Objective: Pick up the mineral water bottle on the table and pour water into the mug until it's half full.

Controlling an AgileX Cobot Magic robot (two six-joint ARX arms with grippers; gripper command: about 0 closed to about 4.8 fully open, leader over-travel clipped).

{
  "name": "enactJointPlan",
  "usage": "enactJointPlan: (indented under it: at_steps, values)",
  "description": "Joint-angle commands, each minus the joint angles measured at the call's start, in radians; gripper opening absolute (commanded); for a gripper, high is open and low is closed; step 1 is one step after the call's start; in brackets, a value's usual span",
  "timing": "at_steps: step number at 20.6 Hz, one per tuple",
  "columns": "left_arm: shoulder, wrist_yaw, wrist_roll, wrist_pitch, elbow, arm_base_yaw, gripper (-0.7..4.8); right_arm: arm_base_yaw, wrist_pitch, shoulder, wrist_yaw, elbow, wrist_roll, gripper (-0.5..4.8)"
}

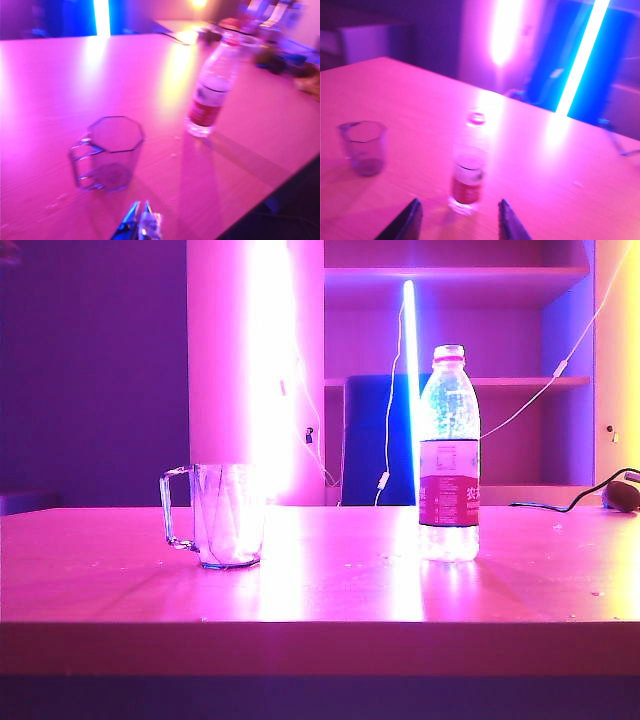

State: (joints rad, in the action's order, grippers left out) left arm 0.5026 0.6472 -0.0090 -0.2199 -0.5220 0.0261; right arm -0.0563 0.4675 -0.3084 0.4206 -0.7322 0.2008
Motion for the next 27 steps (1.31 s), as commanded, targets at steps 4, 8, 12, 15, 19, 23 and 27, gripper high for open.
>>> enactJointPlan:
  at_steps: [4, 8, 12, 15, 19, 23, 27]
  values:
    - [0.119, -0.058, 0.009, 0.105, -0.023, -0.001, -0.06, 0.022, -0.445, -0.302, 0.019, 0.14, -0.167, 2.71]
    - [0.116, -0.116, 0.009, 0.102, -0.023, -0.001, -0.05, 0.078, -1.002, -0.669, -0.061, 0.313, -0.21, 4.2]
    - [0.116, -0.116, 0.009, 0.093, -0.023, -0.001, -0.06, 0.153, -1.447, -1.117, -0.061, 0.302, -0.217, 4.79]
    - [0.115, -0.112, 0.009, 0.093, -0.023, 0.0, -0.05, 0.205, -1.716, -1.41, -0.074, 0.225, -0.277, 4.79]
    - [0.117, -0.112, 0.009, 0.09, -0.023, 0.0, -0.05, 0.233, -1.725, -1.568, -0.106, 0.104, -0.283, 4.79]
    - [0.116, -0.112, 0.009, 0.086, -0.023, 0.0, -0.05, 0.249, -1.7, -1.649, -0.111, 0.001, -0.297, 4.79]
    - [0.116, -0.112, 0.009, 0.086, -0.023, 0.0, -0.05, 0.252, -1.545, -1.658, -0.111, -0.064, -0.306, 3.49]
